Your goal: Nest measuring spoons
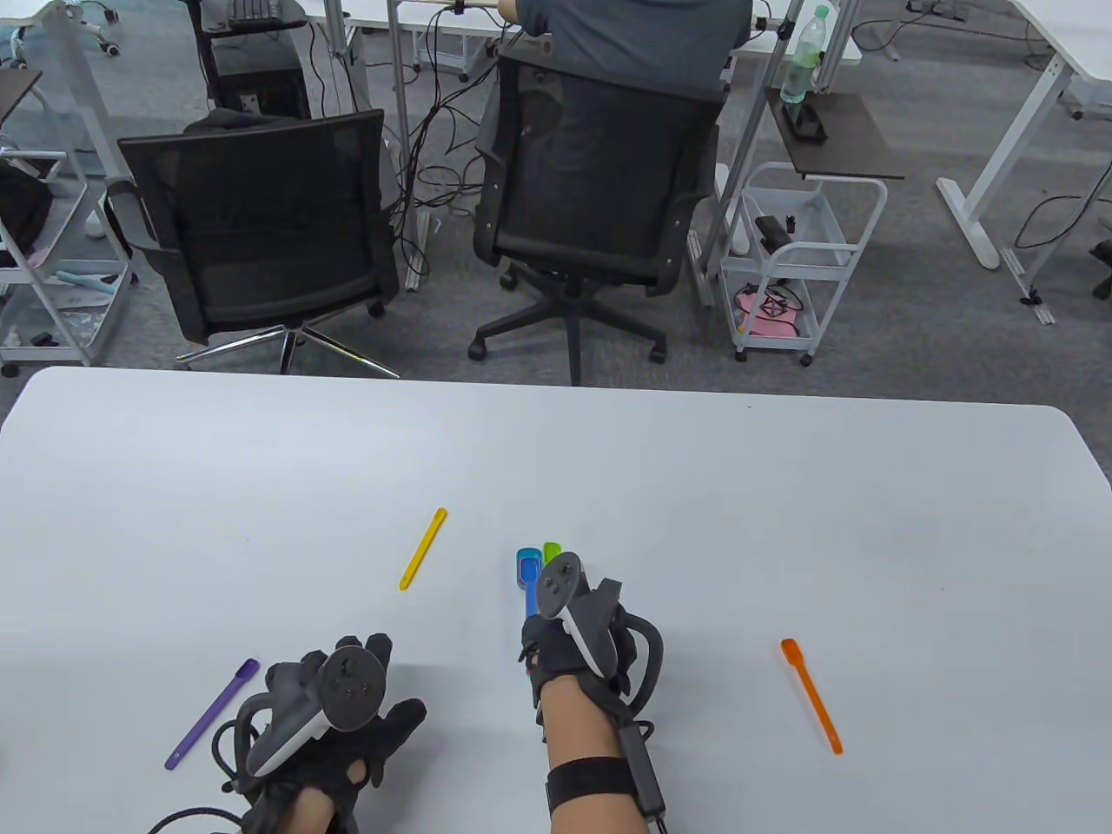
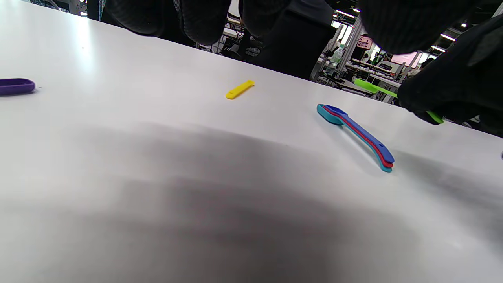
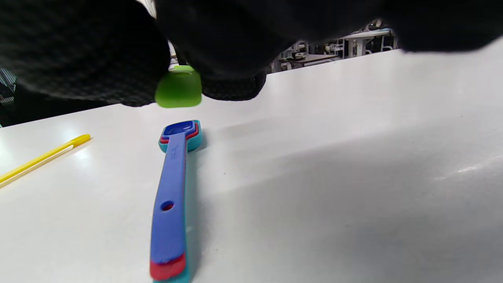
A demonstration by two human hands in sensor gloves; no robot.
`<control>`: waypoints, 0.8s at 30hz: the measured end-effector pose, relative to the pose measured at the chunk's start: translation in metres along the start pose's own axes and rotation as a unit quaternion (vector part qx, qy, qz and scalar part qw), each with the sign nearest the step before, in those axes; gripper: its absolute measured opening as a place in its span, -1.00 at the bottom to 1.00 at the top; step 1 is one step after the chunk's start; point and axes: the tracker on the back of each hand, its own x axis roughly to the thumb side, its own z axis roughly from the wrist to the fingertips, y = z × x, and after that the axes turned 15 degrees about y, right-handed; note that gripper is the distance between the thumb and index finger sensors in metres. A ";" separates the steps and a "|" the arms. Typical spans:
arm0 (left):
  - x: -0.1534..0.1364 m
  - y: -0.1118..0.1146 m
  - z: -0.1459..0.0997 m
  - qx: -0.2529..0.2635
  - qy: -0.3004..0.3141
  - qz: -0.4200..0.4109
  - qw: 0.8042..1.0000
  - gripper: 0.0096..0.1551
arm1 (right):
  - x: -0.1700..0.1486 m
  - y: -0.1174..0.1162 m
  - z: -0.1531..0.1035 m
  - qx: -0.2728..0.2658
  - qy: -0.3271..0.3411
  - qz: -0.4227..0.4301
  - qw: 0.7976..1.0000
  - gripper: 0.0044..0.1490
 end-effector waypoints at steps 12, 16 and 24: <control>0.001 0.000 0.000 0.000 0.002 0.005 1.000 0.20 | 0.009 -0.022 0.001 0.003 0.001 0.004 1.000 -0.26; 0.001 0.000 0.001 -0.001 0.001 0.005 1.000 0.19 | 0.009 -0.026 0.002 0.005 0.000 0.001 1.000 -0.26; 0.002 -0.001 0.001 -0.002 -0.002 0.007 1.000 0.20 | 0.009 -0.028 0.000 0.009 0.003 0.001 1.000 -0.27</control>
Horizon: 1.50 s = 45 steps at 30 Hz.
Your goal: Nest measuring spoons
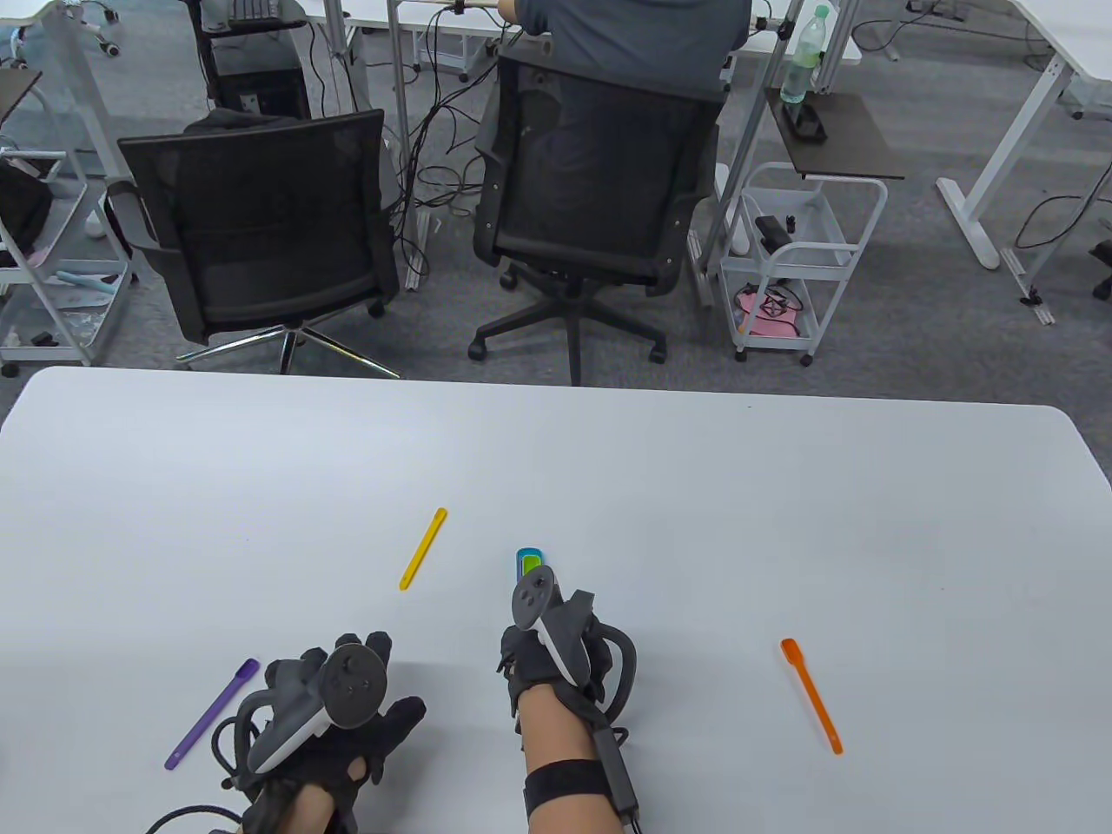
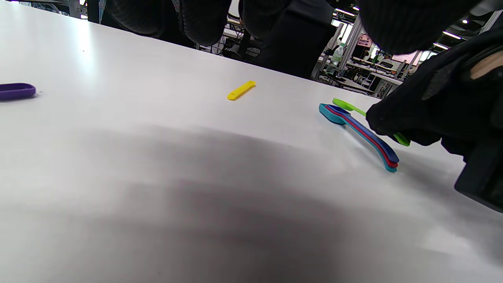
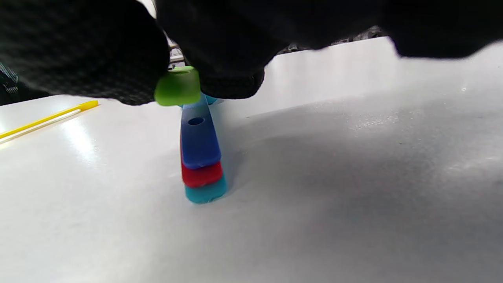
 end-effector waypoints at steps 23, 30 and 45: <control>0.000 -0.002 0.001 -0.003 -0.003 0.003 1.000 0.19 | 0.001 0.000 -0.001 0.004 -0.003 0.004 1.000 -0.26; 0.000 -0.003 0.001 -0.002 -0.003 0.005 1.000 0.19 | 0.000 -0.001 -0.002 0.009 -0.003 0.006 1.000 -0.24; 0.000 -0.003 0.000 -0.003 -0.003 0.003 1.000 0.19 | -0.008 0.004 -0.004 0.008 0.000 0.027 1.000 -0.13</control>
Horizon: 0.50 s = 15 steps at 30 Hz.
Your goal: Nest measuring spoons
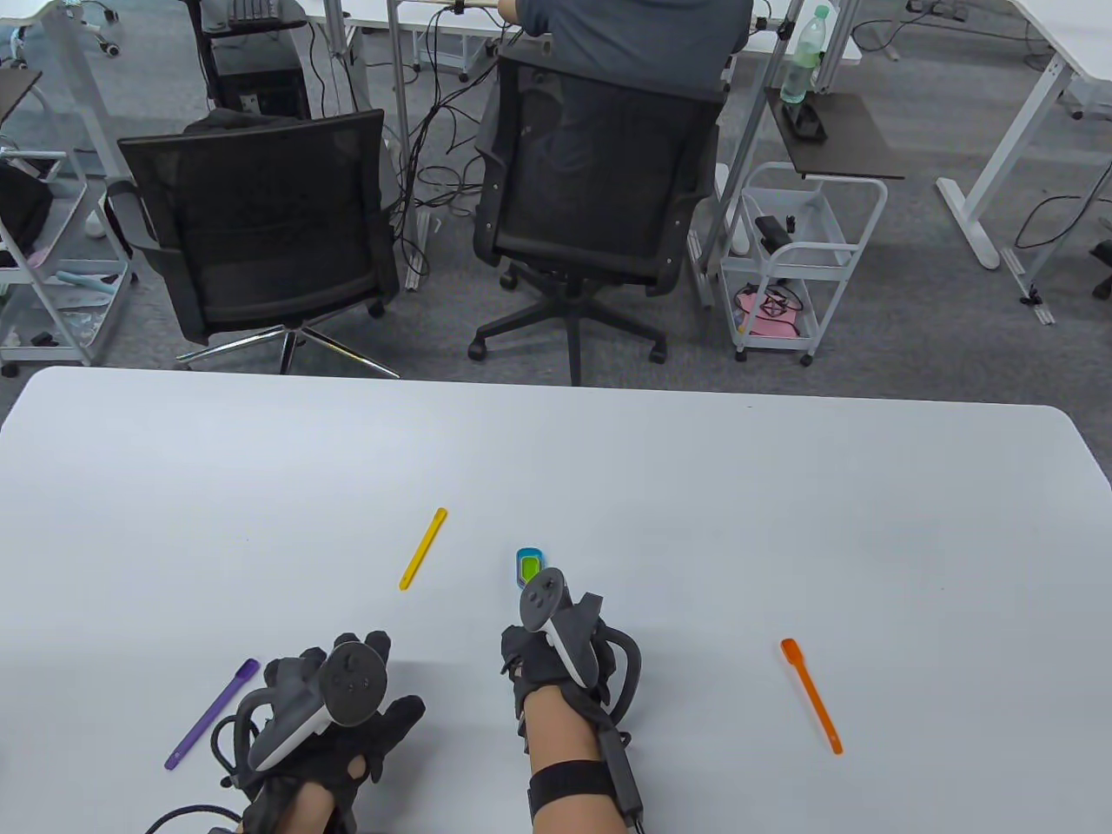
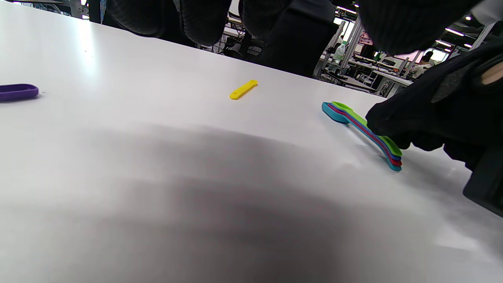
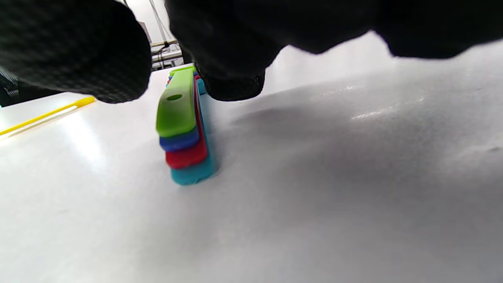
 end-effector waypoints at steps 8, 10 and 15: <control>0.000 0.001 0.000 -0.004 0.002 -0.002 1.000 0.19 | -0.031 0.024 -0.002 -0.006 0.025 0.015 1.000 -0.06; 0.001 0.001 0.000 -0.005 0.002 -0.001 1.000 0.19 | -0.044 0.034 -0.003 -0.011 0.029 0.019 0.999 -0.05; 0.002 0.001 0.000 -0.007 0.002 0.001 1.000 0.19 | -0.086 0.061 -0.010 -0.037 0.037 0.022 0.998 -0.06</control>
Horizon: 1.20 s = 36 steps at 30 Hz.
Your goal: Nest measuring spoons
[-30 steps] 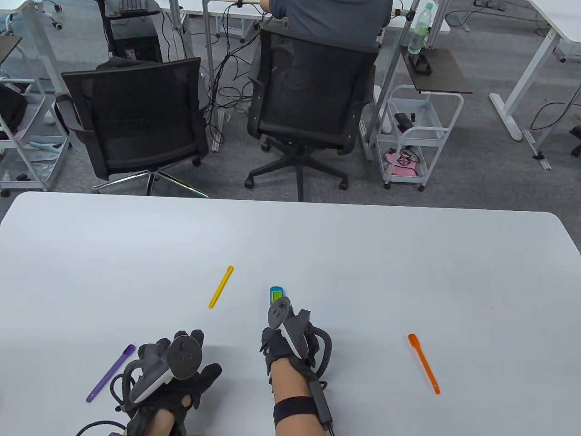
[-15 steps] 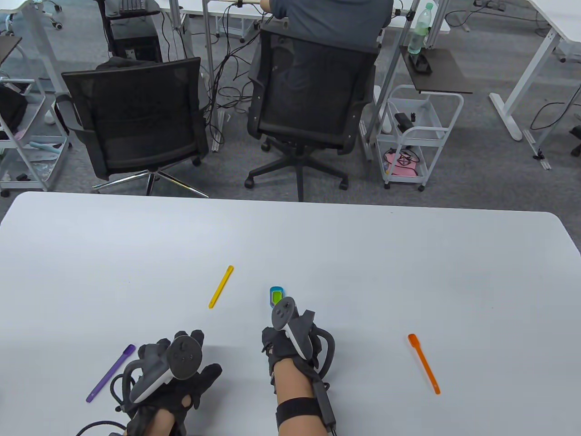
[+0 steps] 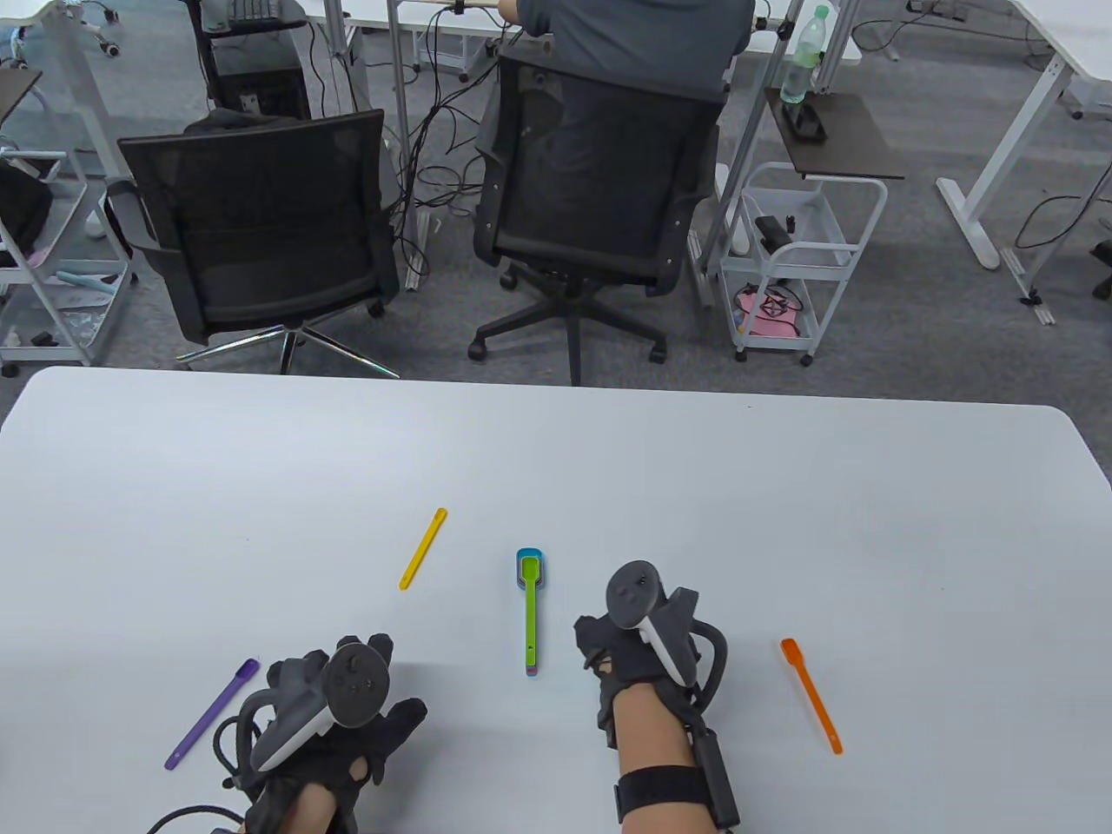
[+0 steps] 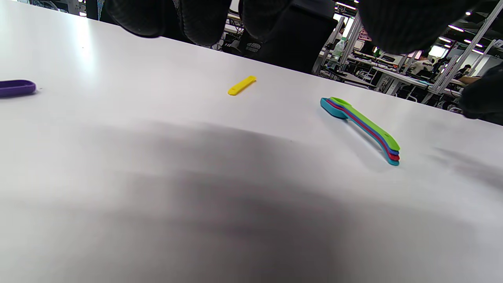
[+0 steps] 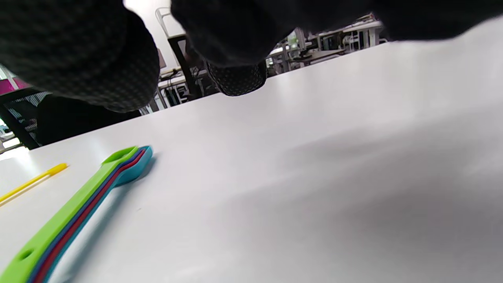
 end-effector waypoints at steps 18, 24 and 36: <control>0.001 -0.002 -0.003 0.002 0.000 0.004 1.000 0.19 | -0.152 0.057 -0.053 -0.043 -0.019 -0.037 0.998 -0.02; 0.003 -0.003 -0.005 0.006 0.002 0.010 1.000 0.19 | -0.187 0.044 -0.061 0.017 -0.045 -0.050 0.998 0.05; 0.003 -0.003 -0.005 0.004 0.004 0.012 1.000 0.19 | -0.225 0.017 -0.071 0.094 -0.102 -0.060 0.988 0.09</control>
